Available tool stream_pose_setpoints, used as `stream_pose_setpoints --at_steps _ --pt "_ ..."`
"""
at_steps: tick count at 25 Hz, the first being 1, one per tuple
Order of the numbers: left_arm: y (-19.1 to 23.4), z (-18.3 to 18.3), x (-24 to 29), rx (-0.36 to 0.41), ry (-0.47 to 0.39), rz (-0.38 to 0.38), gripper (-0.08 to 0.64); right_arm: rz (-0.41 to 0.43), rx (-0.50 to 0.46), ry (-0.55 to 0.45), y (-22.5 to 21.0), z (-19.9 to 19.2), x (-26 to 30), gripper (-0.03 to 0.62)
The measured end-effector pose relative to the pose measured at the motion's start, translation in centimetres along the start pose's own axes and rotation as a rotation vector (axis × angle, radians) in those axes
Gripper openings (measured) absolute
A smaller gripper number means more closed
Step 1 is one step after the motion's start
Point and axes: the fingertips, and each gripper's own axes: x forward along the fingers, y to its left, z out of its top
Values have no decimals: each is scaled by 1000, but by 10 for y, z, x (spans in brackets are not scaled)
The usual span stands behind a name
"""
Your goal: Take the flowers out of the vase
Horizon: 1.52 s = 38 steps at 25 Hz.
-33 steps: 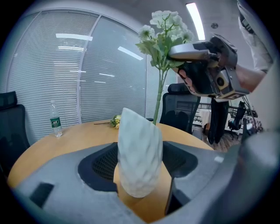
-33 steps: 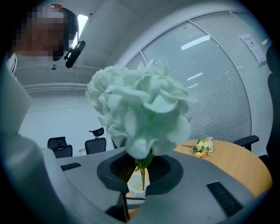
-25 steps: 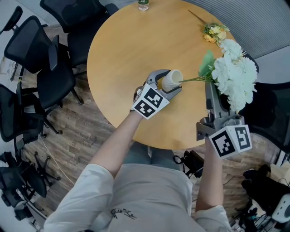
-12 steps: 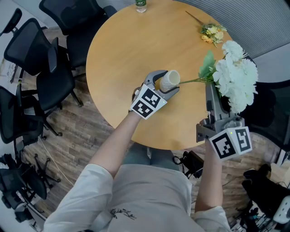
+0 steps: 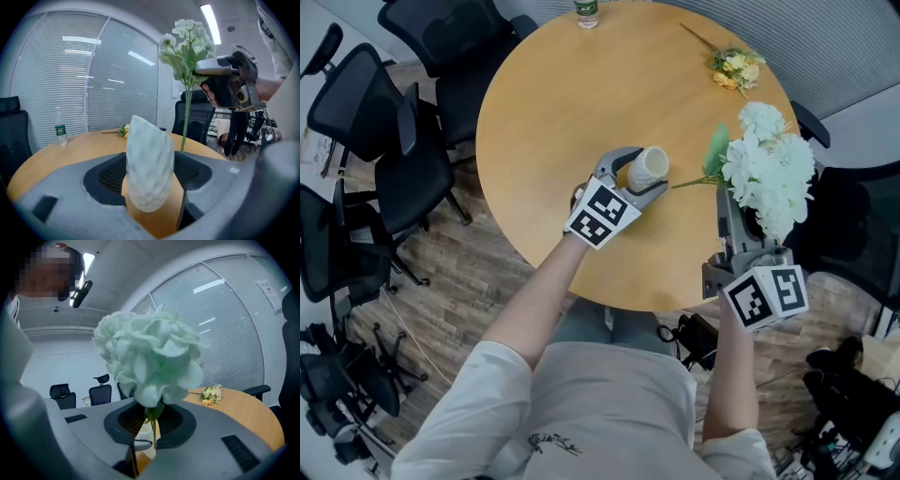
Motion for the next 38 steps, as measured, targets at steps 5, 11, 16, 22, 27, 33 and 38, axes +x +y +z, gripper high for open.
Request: stream_pose_setpoints --at_steps 5,11,16,22,27,33,38 --pt "0 -1 -1 2 14 -4 319 -15 21 30 -6 -18 -4 46" --pt "1 -10 -3 -2 22 30 334 -13 24 55 -7 -29 -5 46" --pt "1 -10 -6 -11 13 36 339 -13 26 65 -8 -35 -4 46" --pt "-2 -8 -14 -6 -1 46 339 -1 25 67 -5 -43 -7 48" --pt "-6 -7 -22 10 18 37 339 4 23 73 -3 -43 -7 48" --pt "-9 -3 -43 -23 16 47 339 16 19 88 5 -42 -13 48" --pt "-18 9 -63 -15 10 61 336 25 23 96 11 -43 -21 47"
